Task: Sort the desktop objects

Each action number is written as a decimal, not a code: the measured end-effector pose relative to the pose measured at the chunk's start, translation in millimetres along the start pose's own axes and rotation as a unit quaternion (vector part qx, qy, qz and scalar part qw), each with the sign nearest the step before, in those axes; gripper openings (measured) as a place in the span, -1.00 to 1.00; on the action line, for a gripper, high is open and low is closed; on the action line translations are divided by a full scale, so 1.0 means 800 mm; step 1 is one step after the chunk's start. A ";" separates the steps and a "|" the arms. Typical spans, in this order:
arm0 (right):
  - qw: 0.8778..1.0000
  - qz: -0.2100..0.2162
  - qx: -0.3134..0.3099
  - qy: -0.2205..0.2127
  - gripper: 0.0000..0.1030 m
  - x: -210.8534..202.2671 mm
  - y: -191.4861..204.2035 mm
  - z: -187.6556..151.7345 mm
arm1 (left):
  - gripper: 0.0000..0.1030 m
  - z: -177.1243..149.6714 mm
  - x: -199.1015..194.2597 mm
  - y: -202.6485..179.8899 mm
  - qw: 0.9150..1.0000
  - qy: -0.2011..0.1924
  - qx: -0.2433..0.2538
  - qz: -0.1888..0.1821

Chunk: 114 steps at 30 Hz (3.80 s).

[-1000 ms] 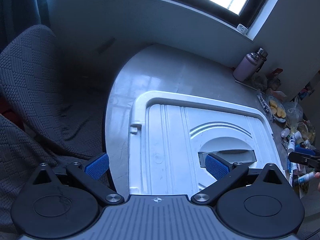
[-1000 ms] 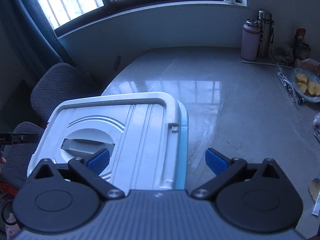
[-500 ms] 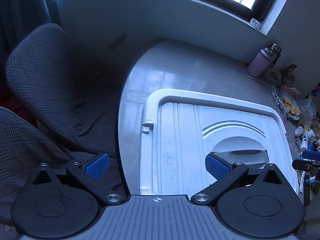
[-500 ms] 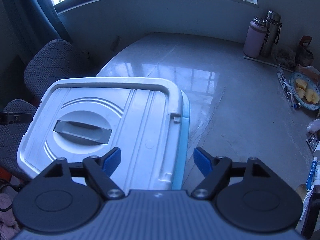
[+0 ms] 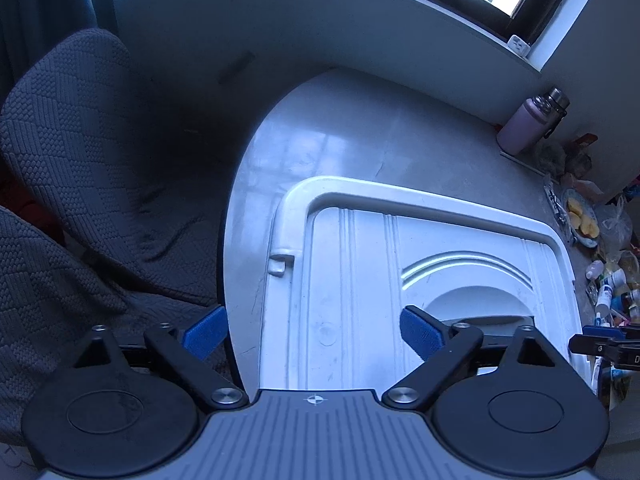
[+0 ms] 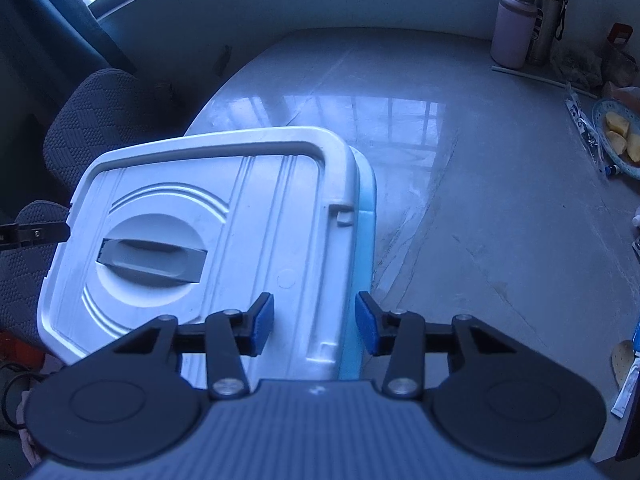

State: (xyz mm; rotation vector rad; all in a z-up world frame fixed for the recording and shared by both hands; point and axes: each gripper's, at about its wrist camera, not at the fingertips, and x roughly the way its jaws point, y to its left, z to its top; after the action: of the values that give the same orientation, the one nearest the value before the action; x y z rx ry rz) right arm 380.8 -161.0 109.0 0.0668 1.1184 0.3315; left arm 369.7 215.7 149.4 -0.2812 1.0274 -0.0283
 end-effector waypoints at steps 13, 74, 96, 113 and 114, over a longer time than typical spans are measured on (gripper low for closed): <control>1.000 0.001 -0.001 0.009 -0.20 0.002 0.002 0.007 | 0.48 -0.001 0.034 0.007 0.999 0.035 -0.008 -0.029; 0.991 -0.064 -0.009 -0.114 0.65 -0.055 0.031 -0.053 | 0.65 -0.051 -0.076 -0.052 0.987 -0.148 0.057 0.001; 0.969 -0.071 -0.038 -0.232 0.79 -0.078 0.083 -0.268 | 0.65 -0.310 -0.141 -0.085 0.961 -0.238 0.110 0.085; 0.956 -0.074 -0.015 -0.283 0.82 0.006 0.088 -0.362 | 0.65 -0.417 -0.041 -0.090 0.956 -0.265 0.092 0.084; 0.957 -0.068 -0.010 -0.281 0.82 0.009 0.087 -0.365 | 0.65 -0.421 -0.036 -0.090 0.955 -0.267 0.093 0.086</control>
State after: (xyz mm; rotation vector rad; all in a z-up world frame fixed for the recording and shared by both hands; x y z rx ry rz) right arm 107.5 -125.5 -10.6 0.0613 0.5514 0.1807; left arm 77.0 77.3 28.0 -0.0188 0.5027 0.1038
